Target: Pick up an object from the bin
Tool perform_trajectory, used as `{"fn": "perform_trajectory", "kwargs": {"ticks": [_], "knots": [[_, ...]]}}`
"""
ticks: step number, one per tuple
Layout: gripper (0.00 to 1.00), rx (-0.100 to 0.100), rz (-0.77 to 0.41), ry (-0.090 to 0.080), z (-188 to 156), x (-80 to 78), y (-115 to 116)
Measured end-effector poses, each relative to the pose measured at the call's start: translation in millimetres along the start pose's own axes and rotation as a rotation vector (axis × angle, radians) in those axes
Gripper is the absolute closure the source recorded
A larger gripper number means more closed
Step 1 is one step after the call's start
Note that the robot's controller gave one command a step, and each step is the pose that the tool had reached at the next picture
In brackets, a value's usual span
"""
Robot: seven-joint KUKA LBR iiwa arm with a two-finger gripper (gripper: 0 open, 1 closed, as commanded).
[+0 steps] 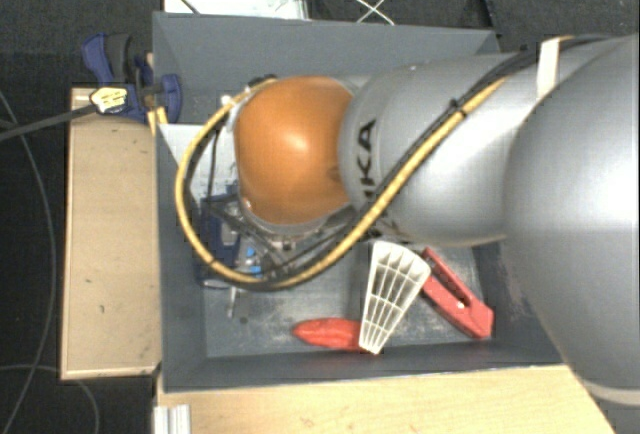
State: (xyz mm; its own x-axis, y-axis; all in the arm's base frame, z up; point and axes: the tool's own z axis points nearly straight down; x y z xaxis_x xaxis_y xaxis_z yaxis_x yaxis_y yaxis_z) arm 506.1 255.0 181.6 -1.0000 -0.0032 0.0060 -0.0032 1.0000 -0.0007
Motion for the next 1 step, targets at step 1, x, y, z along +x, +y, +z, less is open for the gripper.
{"fn": "perform_trajectory", "kwargs": {"ticks": [1], "knots": [[0.0,-0.002,0.007,-0.008,-4.1,-2.5,-1.3]]}}
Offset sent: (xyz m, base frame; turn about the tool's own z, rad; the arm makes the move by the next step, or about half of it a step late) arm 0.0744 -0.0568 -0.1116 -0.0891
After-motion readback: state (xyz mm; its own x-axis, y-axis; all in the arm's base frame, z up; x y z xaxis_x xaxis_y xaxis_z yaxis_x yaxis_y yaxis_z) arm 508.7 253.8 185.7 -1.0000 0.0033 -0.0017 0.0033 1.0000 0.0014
